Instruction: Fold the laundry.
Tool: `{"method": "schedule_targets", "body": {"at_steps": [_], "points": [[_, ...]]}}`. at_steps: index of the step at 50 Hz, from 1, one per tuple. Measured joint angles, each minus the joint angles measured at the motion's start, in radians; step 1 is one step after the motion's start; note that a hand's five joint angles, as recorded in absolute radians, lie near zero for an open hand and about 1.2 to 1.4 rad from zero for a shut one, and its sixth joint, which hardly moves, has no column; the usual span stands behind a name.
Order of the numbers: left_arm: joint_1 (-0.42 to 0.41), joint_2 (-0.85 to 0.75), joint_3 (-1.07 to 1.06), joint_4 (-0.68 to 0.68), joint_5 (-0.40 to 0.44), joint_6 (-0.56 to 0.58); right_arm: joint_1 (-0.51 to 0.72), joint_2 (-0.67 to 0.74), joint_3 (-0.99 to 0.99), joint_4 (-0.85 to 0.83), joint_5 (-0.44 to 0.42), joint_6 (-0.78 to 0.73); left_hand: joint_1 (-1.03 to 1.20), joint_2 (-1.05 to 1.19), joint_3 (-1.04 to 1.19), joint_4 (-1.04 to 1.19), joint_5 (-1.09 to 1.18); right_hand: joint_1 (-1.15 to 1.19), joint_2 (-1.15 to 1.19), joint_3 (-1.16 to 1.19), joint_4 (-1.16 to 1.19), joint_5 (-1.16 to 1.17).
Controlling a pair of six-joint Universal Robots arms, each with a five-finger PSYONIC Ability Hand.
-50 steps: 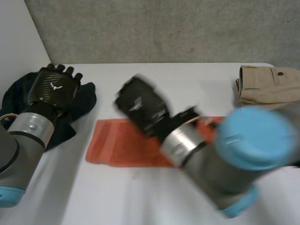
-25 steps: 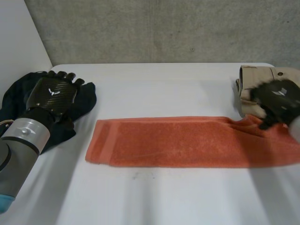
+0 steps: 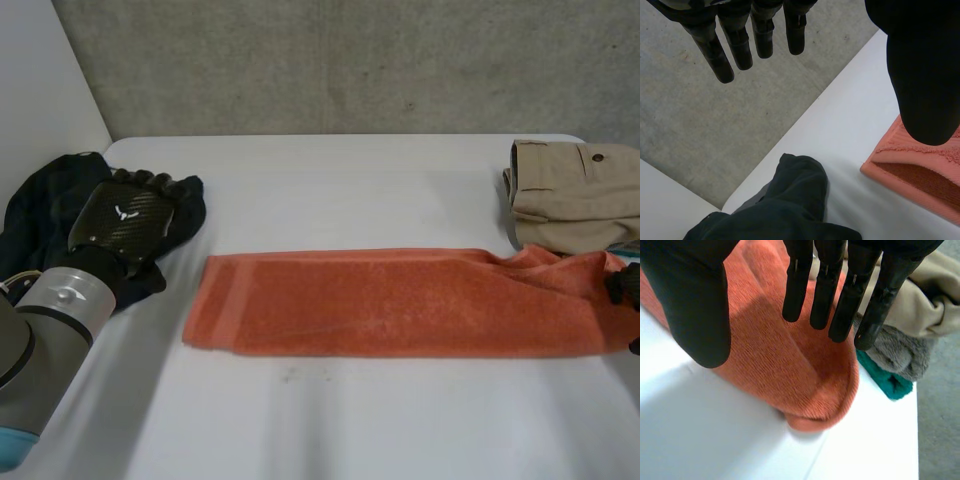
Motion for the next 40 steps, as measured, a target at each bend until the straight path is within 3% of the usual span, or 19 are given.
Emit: {"method": "schedule_targets", "body": {"at_steps": [29, 32, 38, 40], "points": [[-0.018, -0.001, 0.000, 0.001, -0.001, 0.000, -0.024, 0.161, -0.052, -0.150, 0.025, -0.123, 0.000, 0.000, 0.000, 0.000, 0.000, 0.028, 0.008, 0.048, 0.046, 0.037], [-0.018, 0.000, 0.001, 0.002, -0.001, 0.000, -0.026, 0.178, -0.059, -0.165, 0.026, -0.138, 0.000, 0.000, 0.000, 0.000, 0.000, 0.074, 0.078, 0.104, 0.098, 0.075], [-0.018, 0.001, 0.001, 0.003, -0.001, 0.000, -0.029, 0.221, -0.082, -0.189, 0.028, -0.158, 0.000, 0.000, 0.000, 0.000, 0.000, 0.345, 0.465, 0.483, 0.487, 0.448], [-0.018, 0.001, 0.001, 0.004, 0.000, 0.000, -0.029, 0.230, -0.089, -0.192, 0.032, -0.160, 0.000, 0.000, 0.000, 0.000, 0.000, 0.364, 0.498, 0.524, 0.526, 0.480]]}}
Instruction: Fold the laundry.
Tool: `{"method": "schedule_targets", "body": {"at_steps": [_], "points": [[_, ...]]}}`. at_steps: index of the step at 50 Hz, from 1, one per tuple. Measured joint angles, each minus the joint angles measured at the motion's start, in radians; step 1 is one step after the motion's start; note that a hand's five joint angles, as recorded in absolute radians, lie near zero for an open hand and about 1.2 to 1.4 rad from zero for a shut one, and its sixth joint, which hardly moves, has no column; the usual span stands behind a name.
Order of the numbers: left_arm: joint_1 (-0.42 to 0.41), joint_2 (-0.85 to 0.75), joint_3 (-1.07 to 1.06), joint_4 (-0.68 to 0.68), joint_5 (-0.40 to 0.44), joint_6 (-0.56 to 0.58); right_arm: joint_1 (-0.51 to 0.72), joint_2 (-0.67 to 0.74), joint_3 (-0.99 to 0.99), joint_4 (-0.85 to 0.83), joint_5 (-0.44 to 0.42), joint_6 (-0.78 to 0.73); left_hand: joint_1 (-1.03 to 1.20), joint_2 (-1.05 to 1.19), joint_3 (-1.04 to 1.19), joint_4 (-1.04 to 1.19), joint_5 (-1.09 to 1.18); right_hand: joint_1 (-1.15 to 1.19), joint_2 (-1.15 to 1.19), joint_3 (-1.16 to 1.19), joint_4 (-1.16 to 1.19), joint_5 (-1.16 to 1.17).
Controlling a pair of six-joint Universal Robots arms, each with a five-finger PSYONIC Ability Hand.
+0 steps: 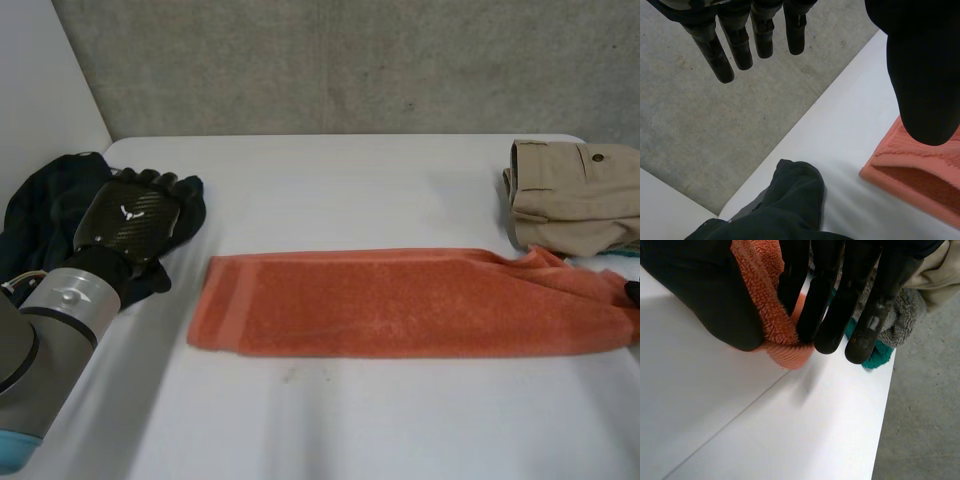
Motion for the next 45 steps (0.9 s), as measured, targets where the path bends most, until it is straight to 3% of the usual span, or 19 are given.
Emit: {"method": "schedule_targets", "body": {"at_steps": [10, 21, 25, 28, 32, 35, 40, 45], "points": [[0.000, 0.007, 0.001, 0.000, 0.000, 0.000, -0.020, -0.022, -0.011, 0.013, 0.063, -0.007, 0.000, 0.000, 0.000, 0.000, 0.000, 0.001, 0.000, 0.012, 0.011, 0.005], [0.014, 0.065, -0.014, -0.007, -0.002, 0.000, 0.030, -0.290, -0.020, 0.112, 0.138, -0.054, 0.000, 0.000, 0.000, 0.000, 0.000, 0.009, 0.000, 0.012, 0.012, 0.005], [0.033, 0.107, -0.025, -0.007, -0.001, 0.000, 0.188, -0.403, -0.039, 0.136, 0.138, -0.021, 0.000, 0.000, 0.000, 0.000, 0.000, 0.019, 0.000, 0.012, 0.012, 0.013], [0.055, 0.143, -0.033, -0.007, 0.001, -0.001, 0.423, -0.466, -0.081, 0.127, 0.138, 0.057, 0.000, 0.000, 0.000, 0.000, 0.000, 0.019, 0.000, 0.012, 0.015, 0.019], [0.079, 0.171, -0.037, -0.007, 0.003, -0.006, 0.694, -0.449, -0.147, 0.084, 0.144, 0.142, 0.000, 0.000, 0.000, 0.000, 0.000, 0.019, 0.000, 0.012, 0.015, 0.019], [0.087, 0.180, -0.037, -0.007, 0.006, -0.015, 0.851, -0.406, -0.189, 0.050, 0.149, 0.180, 0.000, 0.000, 0.000, 0.000, 0.000, 0.020, 0.000, 0.015, 0.015, 0.019], [0.092, 0.183, -0.032, -0.007, 0.012, -0.043, 1.136, -0.187, -0.299, -0.025, 0.154, 0.188, 0.000, 0.000, 0.000, 0.000, 0.000, 0.024, 0.000, 0.015, 0.015, 0.019], [0.090, 0.180, -0.027, -0.007, 0.015, -0.066, 1.253, 0.021, -0.381, -0.047, 0.156, 0.149, 0.000, 0.000, 0.000, 0.000, 0.000, 0.024, 0.000, 0.015, 0.015, 0.019]]}}
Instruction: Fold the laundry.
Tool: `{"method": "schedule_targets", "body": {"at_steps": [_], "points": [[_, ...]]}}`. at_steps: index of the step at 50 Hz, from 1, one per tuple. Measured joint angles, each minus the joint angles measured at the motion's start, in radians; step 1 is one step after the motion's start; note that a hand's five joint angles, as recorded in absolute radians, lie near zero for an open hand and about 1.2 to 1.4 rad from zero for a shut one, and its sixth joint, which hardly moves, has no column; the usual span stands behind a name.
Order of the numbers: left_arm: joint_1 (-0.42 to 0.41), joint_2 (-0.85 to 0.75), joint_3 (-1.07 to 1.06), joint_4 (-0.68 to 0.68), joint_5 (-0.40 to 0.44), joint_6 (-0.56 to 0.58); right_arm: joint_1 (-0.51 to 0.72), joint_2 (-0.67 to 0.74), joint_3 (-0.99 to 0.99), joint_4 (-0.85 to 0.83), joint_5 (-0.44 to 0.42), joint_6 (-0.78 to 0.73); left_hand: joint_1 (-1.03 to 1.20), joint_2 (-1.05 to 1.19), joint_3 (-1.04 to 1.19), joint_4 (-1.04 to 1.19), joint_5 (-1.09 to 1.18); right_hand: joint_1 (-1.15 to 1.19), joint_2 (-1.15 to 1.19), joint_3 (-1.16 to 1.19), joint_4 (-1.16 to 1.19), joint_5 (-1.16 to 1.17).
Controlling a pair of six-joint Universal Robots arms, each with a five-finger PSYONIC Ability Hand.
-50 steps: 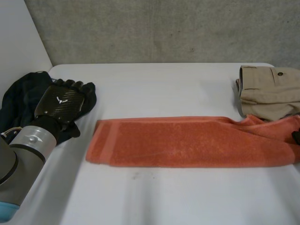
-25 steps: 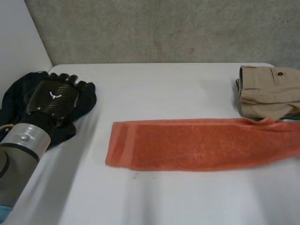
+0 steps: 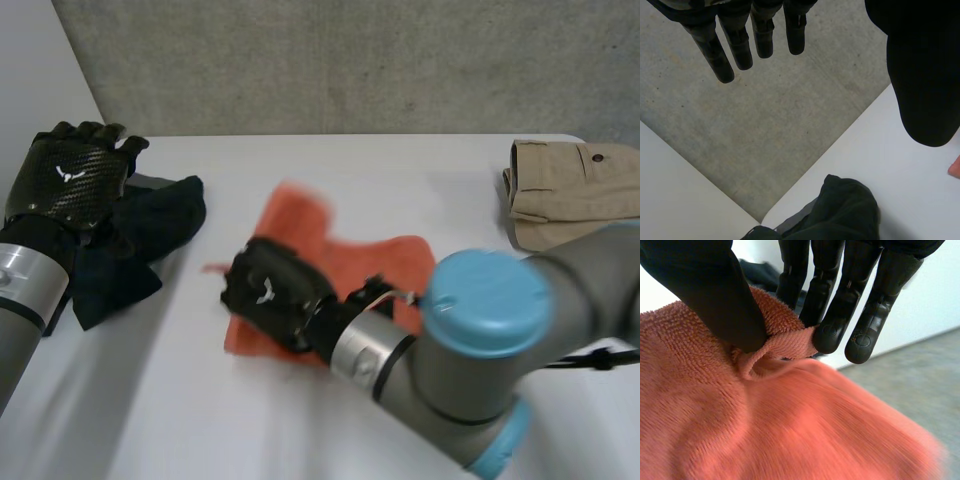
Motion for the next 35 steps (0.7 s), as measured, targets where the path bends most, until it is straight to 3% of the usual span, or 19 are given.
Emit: {"method": "schedule_targets", "body": {"at_steps": [3, 5, 6, 8, 9, 10, 14, 16, 17, 20, 24, 28, 35], "points": [[-0.003, -0.005, 0.003, 0.001, 0.001, -0.009, 0.029, 0.097, -0.040, -0.002, 0.004, -0.023, 0.000, 0.000, 0.000, 0.000, 0.000, -0.069, -0.129, -0.141, -0.128, -0.096], [-0.007, -0.011, 0.007, 0.003, 0.001, -0.012, 0.034, 0.125, -0.054, -0.001, 0.011, -0.028, 0.000, 0.000, 0.000, 0.000, 0.000, -0.237, -0.314, -0.325, -0.305, -0.265], [-0.009, -0.013, 0.010, 0.004, 0.001, -0.013, 0.037, 0.142, -0.067, -0.001, 0.030, -0.027, 0.000, 0.000, 0.000, 0.000, 0.000, -0.538, -0.632, -0.639, -0.638, -0.600], [-0.011, -0.018, 0.014, 0.005, 0.001, -0.013, 0.036, 0.142, -0.074, 0.000, 0.052, -0.021, 0.000, 0.000, 0.000, 0.000, 0.000, -0.538, -0.632, -0.639, -0.638, -0.600], [-0.016, -0.026, 0.023, 0.005, 0.001, -0.013, 0.034, 0.133, -0.080, 0.001, 0.088, -0.006, 0.000, 0.000, 0.000, 0.000, 0.000, -0.728, -0.883, -0.920, -0.916, -0.869], [-0.019, -0.030, 0.028, 0.005, 0.000, -0.013, 0.032, 0.122, -0.082, 0.002, 0.117, 0.010, 0.000, 0.000, 0.000, 0.000, 0.000, -0.745, -0.906, -0.955, -0.942, -0.894], [-0.055, -0.058, 0.066, 0.004, -0.001, -0.017, 0.004, 0.042, -0.074, 0.011, 0.252, 0.122, 0.000, 0.000, 0.000, 0.000, 0.000, -0.758, -0.924, -0.982, -0.959, -0.908], [-0.068, -0.065, 0.075, 0.004, -0.001, -0.018, -0.003, 0.026, -0.069, 0.014, 0.268, 0.146, 0.000, 0.000, 0.000, 0.000, 0.000, -0.758, -0.924, -0.982, -0.959, -0.908], [-0.099, -0.079, 0.093, 0.004, -0.001, -0.024, -0.041, -0.034, -0.044, 0.033, 0.309, 0.240, 0.000, 0.000, 0.000, 0.000, 0.000, -0.758, -0.924, -0.982, -0.959, -0.908], [-0.158, -0.106, 0.118, 0.005, -0.002, -0.036, -0.096, -0.099, -0.005, 0.074, 0.323, 0.350, 0.000, 0.000, 0.000, 0.000, 0.000, -0.758, -0.924, -0.982, -0.959, -0.908], [-0.240, -0.148, 0.143, 0.006, -0.005, -0.051, -0.167, -0.159, 0.051, 0.139, 0.306, 0.462, 0.000, 0.000, 0.000, 0.000, 0.000, -0.758, -0.924, -0.982, -0.959, -0.908], [-0.340, -0.210, 0.179, 0.010, -0.012, -0.057, -0.266, -0.201, 0.154, 0.216, 0.230, 0.541, 0.000, 0.000, 0.000, 0.000, 0.000, -0.758, -0.924, -0.982, -0.959, -0.907], [-0.437, -0.310, 0.249, 0.009, -0.056, -0.055, -0.330, -0.208, 0.244, 0.201, 0.154, 0.544, 0.000, 0.000, 0.000, 0.000, 0.000, -0.758, -0.924, -0.982, -0.959, -0.907]]}}
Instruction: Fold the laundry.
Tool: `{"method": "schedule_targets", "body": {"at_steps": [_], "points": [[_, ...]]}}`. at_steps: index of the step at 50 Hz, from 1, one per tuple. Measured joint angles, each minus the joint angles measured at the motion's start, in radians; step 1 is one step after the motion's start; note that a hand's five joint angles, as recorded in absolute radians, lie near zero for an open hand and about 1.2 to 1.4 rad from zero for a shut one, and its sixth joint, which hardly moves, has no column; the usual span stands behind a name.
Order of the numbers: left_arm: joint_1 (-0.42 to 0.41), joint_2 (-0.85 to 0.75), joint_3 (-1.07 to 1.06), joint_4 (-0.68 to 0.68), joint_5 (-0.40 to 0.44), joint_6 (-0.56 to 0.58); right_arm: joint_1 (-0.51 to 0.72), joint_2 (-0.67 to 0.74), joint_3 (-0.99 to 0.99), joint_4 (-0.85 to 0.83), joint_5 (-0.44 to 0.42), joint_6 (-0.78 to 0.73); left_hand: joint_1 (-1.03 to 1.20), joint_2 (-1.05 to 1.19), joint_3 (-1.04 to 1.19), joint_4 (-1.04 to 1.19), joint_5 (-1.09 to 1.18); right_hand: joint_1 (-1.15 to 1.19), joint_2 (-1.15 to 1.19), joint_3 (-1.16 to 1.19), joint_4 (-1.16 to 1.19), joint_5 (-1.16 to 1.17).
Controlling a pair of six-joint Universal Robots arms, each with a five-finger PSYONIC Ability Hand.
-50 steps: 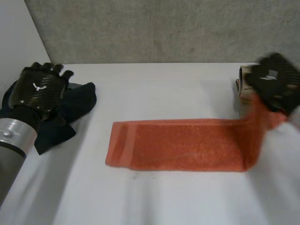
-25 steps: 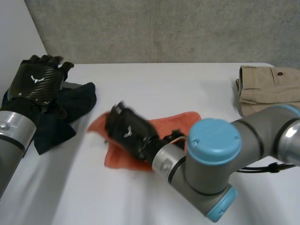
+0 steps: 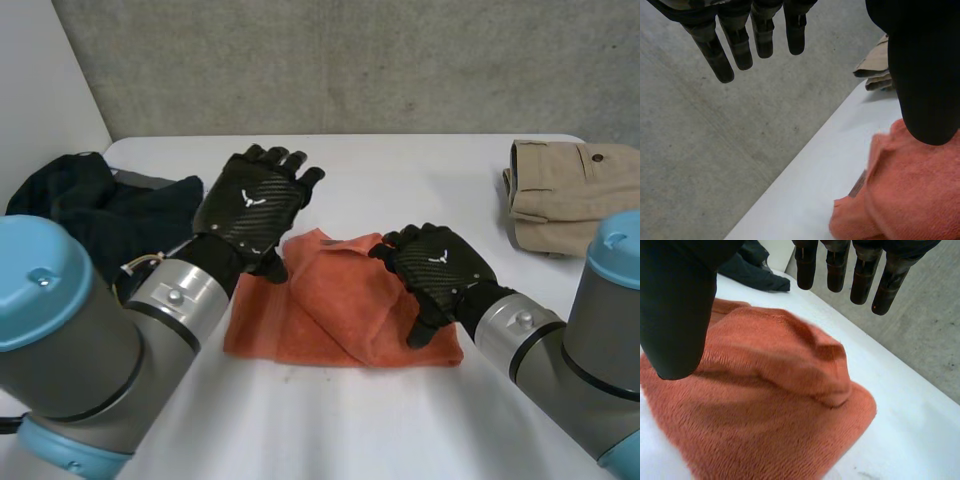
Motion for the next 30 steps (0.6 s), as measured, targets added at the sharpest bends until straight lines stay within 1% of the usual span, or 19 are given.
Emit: {"method": "schedule_targets", "body": {"at_steps": [6, 10, 13, 16, 19, 24, 25, 30], "points": [[-0.012, -0.032, 0.028, -0.004, -0.055, 0.001, -0.004, 0.000, 0.005, -0.029, -0.009, 0.000, 0.000, 0.000, 0.000, 0.000, 0.000, 0.001, 0.000, 0.004, 0.001, 0.000], [-0.010, -0.034, 0.030, -0.005, -0.065, 0.003, -0.004, -0.004, -0.001, -0.036, -0.004, 0.003, 0.000, 0.002, 0.000, 0.000, 0.000, 0.022, 0.009, 0.056, 0.029, 0.031], [-0.009, -0.039, 0.031, -0.005, -0.068, 0.004, -0.014, -0.011, -0.015, -0.039, 0.011, 0.006, 0.000, 0.002, 0.000, 0.000, 0.000, 0.068, 0.065, 0.114, 0.085, 0.074], [-0.009, -0.048, 0.033, -0.007, -0.068, 0.005, -0.038, -0.016, -0.034, -0.037, 0.034, 0.005, 0.000, 0.002, 0.000, 0.000, 0.000, 0.078, 0.066, 0.125, 0.096, 0.084], [-0.009, -0.050, 0.029, -0.009, -0.069, 0.004, -0.058, -0.005, -0.060, -0.030, 0.047, 0.002, 0.000, 0.002, 0.000, 0.000, 0.000, 0.122, 0.117, 0.171, 0.144, 0.127], [-0.001, -0.021, 0.009, -0.011, -0.071, 0.003, -0.068, 0.082, -0.127, -0.026, 0.047, -0.017, 0.000, 0.002, 0.000, 0.000, 0.000, 0.173, 0.186, 0.233, 0.204, 0.179], [0.005, -0.009, 0.001, -0.011, -0.071, 0.003, -0.067, 0.115, -0.151, -0.027, 0.045, -0.029, 0.000, 0.002, 0.000, 0.000, 0.000, 0.213, 0.235, 0.279, 0.253, 0.224], [0.045, 0.045, -0.040, -0.011, -0.068, 0.000, -0.059, 0.243, -0.250, -0.031, 0.032, -0.096, 0.000, 0.002, 0.000, 0.000, 0.000, 0.272, 0.311, 0.350, 0.322, 0.291]]}}
